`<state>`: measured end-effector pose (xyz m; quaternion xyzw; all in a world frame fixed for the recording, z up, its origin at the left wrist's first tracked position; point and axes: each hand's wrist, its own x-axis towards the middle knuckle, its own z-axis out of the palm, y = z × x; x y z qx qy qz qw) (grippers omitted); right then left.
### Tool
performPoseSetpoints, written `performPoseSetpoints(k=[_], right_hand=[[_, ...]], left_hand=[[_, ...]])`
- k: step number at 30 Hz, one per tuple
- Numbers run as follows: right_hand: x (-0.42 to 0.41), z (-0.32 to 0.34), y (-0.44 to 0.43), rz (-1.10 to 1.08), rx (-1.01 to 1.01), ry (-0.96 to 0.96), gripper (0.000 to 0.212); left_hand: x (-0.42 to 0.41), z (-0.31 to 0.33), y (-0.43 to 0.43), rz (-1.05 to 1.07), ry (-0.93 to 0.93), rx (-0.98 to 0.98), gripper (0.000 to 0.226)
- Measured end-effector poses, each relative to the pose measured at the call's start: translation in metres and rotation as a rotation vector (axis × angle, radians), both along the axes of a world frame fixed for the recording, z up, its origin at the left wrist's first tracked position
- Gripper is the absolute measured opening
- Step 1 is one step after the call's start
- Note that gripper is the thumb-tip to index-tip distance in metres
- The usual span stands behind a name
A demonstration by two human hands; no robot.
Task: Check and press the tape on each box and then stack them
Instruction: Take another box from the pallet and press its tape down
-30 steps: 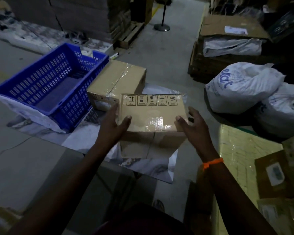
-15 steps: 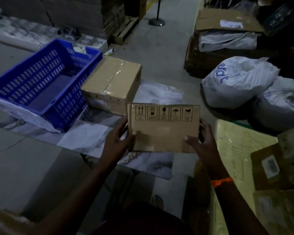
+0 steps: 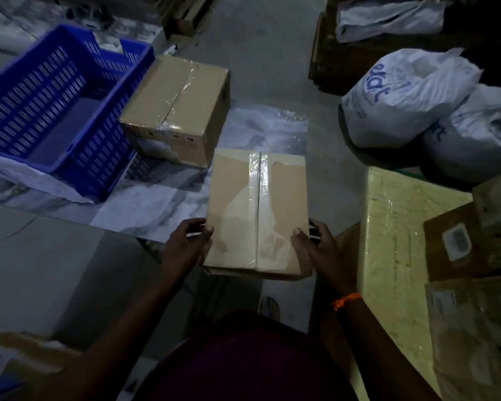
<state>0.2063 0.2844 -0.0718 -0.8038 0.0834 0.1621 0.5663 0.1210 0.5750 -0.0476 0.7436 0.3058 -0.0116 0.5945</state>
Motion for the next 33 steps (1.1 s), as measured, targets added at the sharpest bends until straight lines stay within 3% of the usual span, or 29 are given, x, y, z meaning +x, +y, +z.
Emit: performPoseSetpoints(k=[5,13,17,23,29,33], right_hand=[[0.026,-0.002,0.006,-0.013,-0.013,-0.051,0.043],[0.063,0.009,0.021,0.043,0.128,-0.014,0.056],[0.061,0.027,0.019,0.045,0.127,-0.122,0.069],[0.072,0.059,0.014,0.011,0.187,-0.296,0.082],[0.064,0.04,0.018,-0.026,0.134,-0.303,0.064],[0.044,0.021,0.019,-0.007,0.118,-0.248,0.057]], left_hand=[[0.025,-0.005,-0.001,-0.029,-0.008,0.099,0.041],[0.068,0.008,-0.001,-0.132,0.012,-0.074,0.053],[0.068,0.017,-0.005,-0.061,-0.139,-0.082,0.068],[0.081,0.051,0.0,0.084,-0.354,-0.296,0.055],[0.064,0.05,-0.002,0.145,-0.346,-0.391,0.044],[0.044,0.025,-0.002,0.181,-0.274,-0.353,0.04]])
